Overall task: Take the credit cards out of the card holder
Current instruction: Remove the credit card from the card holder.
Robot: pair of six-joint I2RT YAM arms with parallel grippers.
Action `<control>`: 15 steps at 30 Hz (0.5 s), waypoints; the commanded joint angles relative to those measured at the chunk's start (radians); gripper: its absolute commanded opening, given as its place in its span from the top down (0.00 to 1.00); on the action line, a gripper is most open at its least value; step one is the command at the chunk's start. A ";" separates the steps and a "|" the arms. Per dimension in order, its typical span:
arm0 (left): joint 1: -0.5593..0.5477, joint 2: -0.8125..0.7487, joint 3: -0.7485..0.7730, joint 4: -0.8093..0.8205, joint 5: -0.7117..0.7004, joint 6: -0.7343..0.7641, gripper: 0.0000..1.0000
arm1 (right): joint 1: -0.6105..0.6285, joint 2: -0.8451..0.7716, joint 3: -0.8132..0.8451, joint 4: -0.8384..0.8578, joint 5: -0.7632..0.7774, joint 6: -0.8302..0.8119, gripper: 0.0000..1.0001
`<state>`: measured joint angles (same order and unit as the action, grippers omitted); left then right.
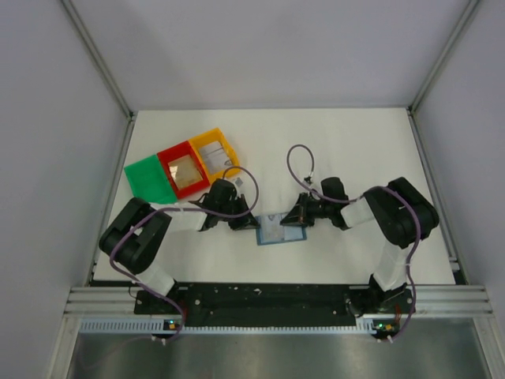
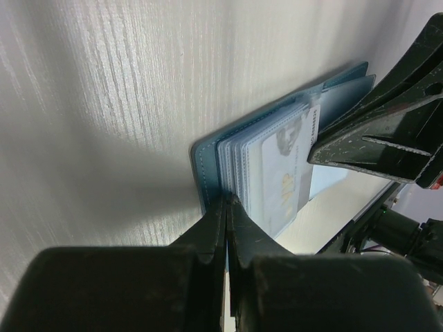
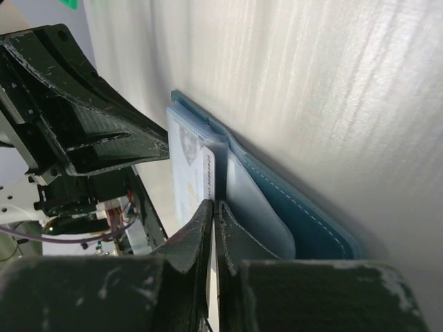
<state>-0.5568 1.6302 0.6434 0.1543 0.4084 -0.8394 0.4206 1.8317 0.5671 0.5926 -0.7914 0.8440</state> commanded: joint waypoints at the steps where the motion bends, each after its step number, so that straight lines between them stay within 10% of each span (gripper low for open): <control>1: 0.011 0.028 -0.014 -0.035 -0.071 0.017 1.00 | -0.037 -0.066 -0.009 -0.095 0.038 -0.109 1.00; 15: 0.026 0.011 -0.030 -0.032 -0.077 0.013 1.00 | -0.086 -0.130 -0.041 -0.166 0.060 -0.146 1.00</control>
<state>-0.5480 1.6302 0.6430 0.1555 0.4076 -0.8436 0.3672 1.7390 0.5591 0.4267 -0.7547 0.7284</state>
